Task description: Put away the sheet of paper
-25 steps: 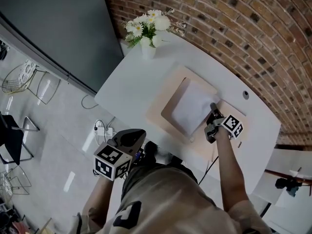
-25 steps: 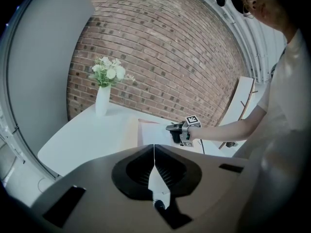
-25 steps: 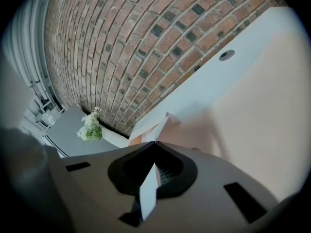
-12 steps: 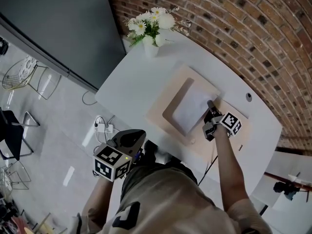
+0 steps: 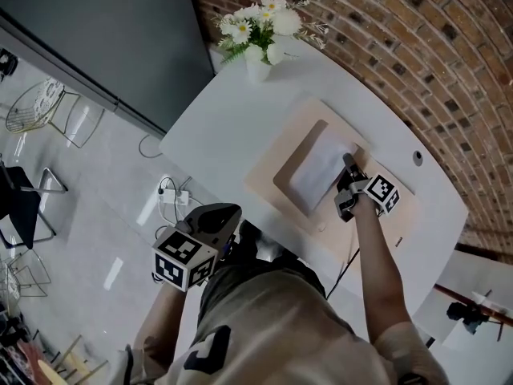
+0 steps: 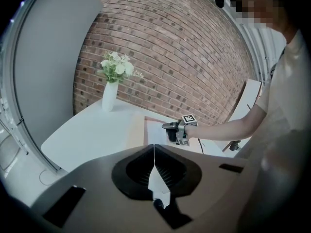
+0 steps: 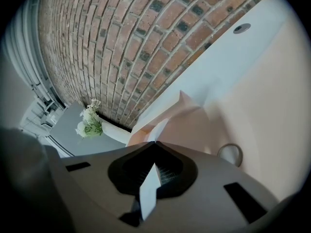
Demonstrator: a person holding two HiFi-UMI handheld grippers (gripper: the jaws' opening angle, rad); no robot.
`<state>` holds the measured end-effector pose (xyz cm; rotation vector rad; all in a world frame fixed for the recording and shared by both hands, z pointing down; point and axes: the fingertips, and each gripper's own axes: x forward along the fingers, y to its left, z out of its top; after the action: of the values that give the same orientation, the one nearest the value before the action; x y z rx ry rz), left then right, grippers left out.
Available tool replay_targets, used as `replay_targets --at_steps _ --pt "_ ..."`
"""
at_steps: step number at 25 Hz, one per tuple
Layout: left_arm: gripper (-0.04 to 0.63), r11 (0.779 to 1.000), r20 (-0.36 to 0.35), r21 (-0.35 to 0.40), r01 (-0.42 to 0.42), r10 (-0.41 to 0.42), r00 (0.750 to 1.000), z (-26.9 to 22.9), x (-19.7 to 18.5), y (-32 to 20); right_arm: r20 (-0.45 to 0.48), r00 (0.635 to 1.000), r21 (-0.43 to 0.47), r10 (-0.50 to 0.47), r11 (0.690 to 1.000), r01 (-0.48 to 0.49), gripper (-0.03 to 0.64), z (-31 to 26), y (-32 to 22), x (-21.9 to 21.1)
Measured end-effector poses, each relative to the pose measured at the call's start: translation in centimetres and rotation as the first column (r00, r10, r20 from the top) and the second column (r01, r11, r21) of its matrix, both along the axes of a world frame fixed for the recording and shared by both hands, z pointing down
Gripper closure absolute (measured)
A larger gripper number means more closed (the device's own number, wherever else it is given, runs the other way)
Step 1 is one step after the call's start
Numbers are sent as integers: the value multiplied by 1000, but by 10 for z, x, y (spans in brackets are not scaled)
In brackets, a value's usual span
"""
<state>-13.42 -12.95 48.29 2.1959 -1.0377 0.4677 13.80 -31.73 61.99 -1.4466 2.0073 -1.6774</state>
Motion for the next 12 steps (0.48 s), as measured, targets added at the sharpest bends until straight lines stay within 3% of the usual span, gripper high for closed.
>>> replay_targets --at_steps 12 --pt "577 1000 6 2 9 -9 1000 1 -6 -6 36 999 -6 33 999 -33 594 4 -13 -2"
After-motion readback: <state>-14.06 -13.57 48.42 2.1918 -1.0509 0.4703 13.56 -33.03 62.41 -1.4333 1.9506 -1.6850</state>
